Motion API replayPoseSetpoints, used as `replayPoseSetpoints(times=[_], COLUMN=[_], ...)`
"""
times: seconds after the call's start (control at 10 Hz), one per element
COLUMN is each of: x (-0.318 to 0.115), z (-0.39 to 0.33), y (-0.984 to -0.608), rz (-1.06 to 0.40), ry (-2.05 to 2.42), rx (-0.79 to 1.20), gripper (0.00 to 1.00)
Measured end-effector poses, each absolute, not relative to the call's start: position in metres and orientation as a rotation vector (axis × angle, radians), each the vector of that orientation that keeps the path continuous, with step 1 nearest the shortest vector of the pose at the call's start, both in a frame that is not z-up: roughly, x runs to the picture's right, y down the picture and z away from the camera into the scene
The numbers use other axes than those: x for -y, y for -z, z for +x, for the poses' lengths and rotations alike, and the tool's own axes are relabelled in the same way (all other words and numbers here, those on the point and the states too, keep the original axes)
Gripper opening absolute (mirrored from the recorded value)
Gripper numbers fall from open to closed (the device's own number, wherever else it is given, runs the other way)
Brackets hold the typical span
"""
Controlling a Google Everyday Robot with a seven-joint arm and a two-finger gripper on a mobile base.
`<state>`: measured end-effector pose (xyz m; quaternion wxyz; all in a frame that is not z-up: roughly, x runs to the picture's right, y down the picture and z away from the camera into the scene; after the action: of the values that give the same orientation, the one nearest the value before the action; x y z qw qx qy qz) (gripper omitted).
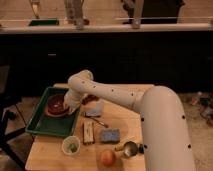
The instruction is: Stack bowls into tray
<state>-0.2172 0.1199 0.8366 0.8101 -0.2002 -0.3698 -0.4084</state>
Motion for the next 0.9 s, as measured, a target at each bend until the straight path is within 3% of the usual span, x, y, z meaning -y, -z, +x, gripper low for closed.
replayPoseSetpoints(times=[0.4,0.5,0.9], x=[-0.121,-0.121,-0.124], z=[-0.219,-0.22,-0.233], y=[-0.836,-0.836,-0.839], rz=[-0.425,-0.423,-0.425], ry=[0.879,0.881,0.896], rx=[0.798,0.801,0.831], gripper=[0.75,0.8,0.8])
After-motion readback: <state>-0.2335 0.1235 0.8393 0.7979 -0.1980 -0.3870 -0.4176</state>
